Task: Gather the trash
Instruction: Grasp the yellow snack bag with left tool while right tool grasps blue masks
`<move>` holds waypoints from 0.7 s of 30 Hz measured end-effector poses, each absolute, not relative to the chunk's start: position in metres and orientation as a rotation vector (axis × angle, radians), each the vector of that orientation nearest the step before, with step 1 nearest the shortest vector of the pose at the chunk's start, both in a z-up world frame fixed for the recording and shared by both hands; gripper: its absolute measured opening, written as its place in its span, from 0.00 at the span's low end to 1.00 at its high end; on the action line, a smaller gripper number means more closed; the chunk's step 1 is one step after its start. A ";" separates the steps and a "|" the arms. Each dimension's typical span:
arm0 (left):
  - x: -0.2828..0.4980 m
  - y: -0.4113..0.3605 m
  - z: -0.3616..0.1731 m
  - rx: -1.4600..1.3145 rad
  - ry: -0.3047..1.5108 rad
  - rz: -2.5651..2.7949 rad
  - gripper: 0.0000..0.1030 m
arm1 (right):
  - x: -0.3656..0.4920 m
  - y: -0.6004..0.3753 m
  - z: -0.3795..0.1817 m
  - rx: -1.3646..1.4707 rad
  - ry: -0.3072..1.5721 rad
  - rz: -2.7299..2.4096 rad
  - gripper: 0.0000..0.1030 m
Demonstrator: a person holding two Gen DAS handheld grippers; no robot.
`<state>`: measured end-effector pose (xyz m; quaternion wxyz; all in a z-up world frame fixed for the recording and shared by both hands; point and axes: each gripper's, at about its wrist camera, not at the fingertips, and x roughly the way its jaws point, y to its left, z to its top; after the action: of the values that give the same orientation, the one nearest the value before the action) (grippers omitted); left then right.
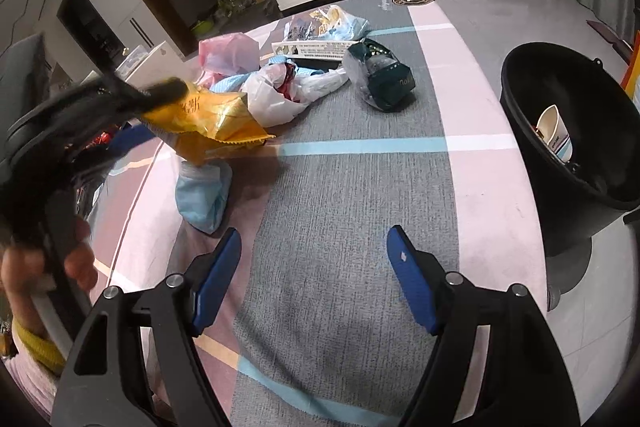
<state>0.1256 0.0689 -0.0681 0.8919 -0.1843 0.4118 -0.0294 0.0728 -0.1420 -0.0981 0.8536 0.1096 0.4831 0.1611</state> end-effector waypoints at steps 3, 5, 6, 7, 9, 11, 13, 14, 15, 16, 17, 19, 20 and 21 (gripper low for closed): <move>0.128 0.080 -0.073 -0.411 0.866 -0.058 0.10 | 0.074 -0.138 -0.099 0.228 1.018 0.354 0.72; 0.121 0.091 -0.068 -0.437 0.841 -0.079 0.10 | 0.075 -0.134 -0.099 0.230 1.016 0.371 0.72; 0.113 0.098 -0.060 -0.436 0.805 -0.086 0.10 | 0.076 -0.132 -0.099 0.233 1.016 0.381 0.72; 0.106 0.102 -0.052 -0.435 0.778 -0.091 0.10 | 0.078 -0.128 -0.099 0.235 1.019 0.396 0.72; 0.089 0.113 -0.036 -0.426 0.713 -0.088 0.10 | 0.081 -0.119 -0.100 0.248 1.029 0.440 0.72; 0.076 0.125 -0.024 -0.385 0.672 -0.050 0.10 | 0.085 -0.109 -0.101 0.261 1.038 0.486 0.72; 0.067 0.137 -0.023 -0.354 0.677 -0.015 0.10 | 0.092 -0.092 -0.105 0.248 1.046 0.525 0.72; 0.064 0.142 -0.025 -0.344 0.687 0.002 0.10 | 0.095 -0.083 -0.107 0.239 1.050 0.535 0.72; 0.061 0.147 -0.029 -0.339 0.698 0.011 0.10 | 0.097 -0.077 -0.108 0.235 1.051 0.541 0.72; 0.057 0.153 -0.035 -0.339 0.716 0.024 0.10 | 0.102 -0.067 -0.111 0.235 1.055 0.561 0.72; 0.053 0.157 -0.039 -0.339 0.725 0.029 0.10 | 0.104 -0.062 -0.112 0.238 1.057 0.575 0.72; 0.047 0.163 -0.048 -0.334 0.750 0.041 0.10 | 0.112 -0.047 -0.116 0.238 1.069 0.591 0.72; 0.045 0.165 -0.051 -0.329 0.756 0.045 0.10 | 0.117 -0.037 -0.118 0.226 1.071 0.597 0.72; 0.042 0.166 -0.053 -0.324 0.763 0.048 0.10 | 0.120 -0.033 -0.119 0.214 1.070 0.599 0.72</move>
<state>0.0423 0.1663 -0.0534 0.9151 -0.1572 0.3707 0.0235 0.1199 -0.0330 -0.1185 0.8124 0.1001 0.5013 0.2804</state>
